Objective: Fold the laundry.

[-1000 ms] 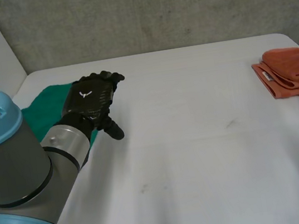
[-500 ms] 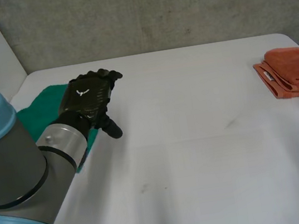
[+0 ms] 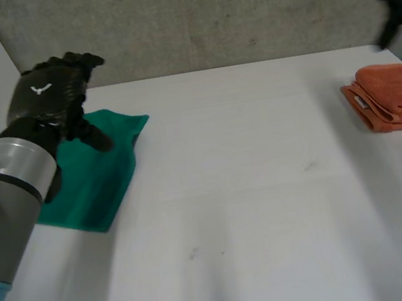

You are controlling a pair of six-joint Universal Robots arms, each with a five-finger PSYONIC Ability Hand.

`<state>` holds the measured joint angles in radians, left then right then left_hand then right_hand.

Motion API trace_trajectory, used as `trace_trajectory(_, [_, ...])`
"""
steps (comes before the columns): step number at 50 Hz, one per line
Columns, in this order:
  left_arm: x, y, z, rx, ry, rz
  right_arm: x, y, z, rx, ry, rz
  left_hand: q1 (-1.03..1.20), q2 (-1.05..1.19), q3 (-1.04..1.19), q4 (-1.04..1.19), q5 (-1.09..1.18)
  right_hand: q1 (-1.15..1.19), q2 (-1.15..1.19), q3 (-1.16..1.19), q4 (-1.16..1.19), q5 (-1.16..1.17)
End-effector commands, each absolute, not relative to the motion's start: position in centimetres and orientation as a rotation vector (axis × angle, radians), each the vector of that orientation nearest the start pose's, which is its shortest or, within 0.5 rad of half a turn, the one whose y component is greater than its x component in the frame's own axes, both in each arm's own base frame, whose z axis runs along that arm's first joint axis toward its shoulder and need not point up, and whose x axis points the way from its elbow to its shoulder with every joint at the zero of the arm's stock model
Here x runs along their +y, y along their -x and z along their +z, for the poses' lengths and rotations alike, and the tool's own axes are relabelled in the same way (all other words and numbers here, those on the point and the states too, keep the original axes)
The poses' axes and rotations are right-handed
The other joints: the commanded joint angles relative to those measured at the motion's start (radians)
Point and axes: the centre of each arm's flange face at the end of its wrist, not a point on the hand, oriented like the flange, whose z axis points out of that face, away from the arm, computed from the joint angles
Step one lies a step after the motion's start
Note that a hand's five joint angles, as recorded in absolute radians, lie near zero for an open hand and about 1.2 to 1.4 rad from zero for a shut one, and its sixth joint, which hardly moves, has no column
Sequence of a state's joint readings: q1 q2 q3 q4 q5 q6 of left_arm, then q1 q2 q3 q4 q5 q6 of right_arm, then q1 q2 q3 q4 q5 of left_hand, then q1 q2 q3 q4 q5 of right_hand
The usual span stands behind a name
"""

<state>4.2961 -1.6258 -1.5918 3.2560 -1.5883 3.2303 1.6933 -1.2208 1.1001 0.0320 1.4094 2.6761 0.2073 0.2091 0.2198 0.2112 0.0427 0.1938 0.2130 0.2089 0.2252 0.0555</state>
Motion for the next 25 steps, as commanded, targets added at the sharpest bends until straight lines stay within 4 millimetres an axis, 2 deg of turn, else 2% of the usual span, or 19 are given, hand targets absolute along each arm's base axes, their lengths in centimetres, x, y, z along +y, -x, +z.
trace_trajectory(1, [-26.5, 22.6, 30.0, 2.226, -0.471, -2.374, -26.7, -28.3, 29.3, 1.821, 1.009, -2.047, -0.020, -0.022, -0.033, -0.024, -0.030, -0.019, -0.038, -0.034, -0.051, -0.056])
trace_trajectory(3, [-27.3, 21.9, 29.9, 2.208, -0.453, -2.355, -24.9, -29.5, 27.9, 1.808, 1.057, -1.984, -0.020, -0.022, -0.033, -0.024, -0.030, -0.019, -0.038, -0.034, -0.051, -0.056])
trace_trajectory(4, [-27.9, 21.6, 29.8, 2.186, -0.459, -2.338, -22.8, -30.6, 26.7, 1.793, 1.108, -1.918, -0.020, -0.022, -0.033, -0.024, -0.030, -0.019, -0.038, -0.034, -0.051, -0.056])
trace_trajectory(5, [-28.3, 21.6, 29.5, 2.184, -0.469, -2.321, -21.9, -31.0, 25.9, 1.790, 1.134, -1.885, -0.020, -0.022, -0.033, -0.024, -0.030, -0.019, -0.038, -0.034, -0.051, -0.056])
trace_trajectory(7, [-29.6, 21.8, 28.3, 2.182, -0.534, -2.263, -19.6, -31.7, 23.9, 1.802, 1.199, -1.790, -0.020, -0.022, -0.033, -0.024, -0.030, -0.019, -0.038, -0.034, -0.051, -0.056])
trace_trajectory(9, [-30.5, 22.2, 27.4, 2.181, -0.597, -2.229, -18.6, -31.8, 22.7, 1.818, 1.230, -1.739, -0.020, -0.022, -0.033, -0.024, -0.030, -0.019, -0.038, -0.034, -0.051, -0.056])
trace_trajectory(15, [-33.6, 23.8, 23.7, 2.176, -0.840, -2.135, -17.2, -30.9, 18.5, 1.916, 1.281, -1.609, -0.011, -0.013, -0.024, -0.015, -0.021, -0.019, -0.038, -0.034, -0.051, -0.056])
trace_trajectory(22, [-37.2, 25.2, 19.2, 2.165, -0.985, -2.049, -16.5, -30.2, 16.6, 1.967, 1.286, -1.567, 0.006, 0.004, -0.006, 0.002, -0.004, -0.019, -0.038, -0.034, -0.051, -0.056])
trace_trajectory(25, [-38.9, 25.8, 17.2, 2.119, -1.054, -2.010, -16.8, -29.4, 16.0, 2.005, 1.270, -1.565, 0.015, 0.013, 0.002, 0.011, 0.005, -0.019, -0.038, -0.034, -0.051, -0.056])
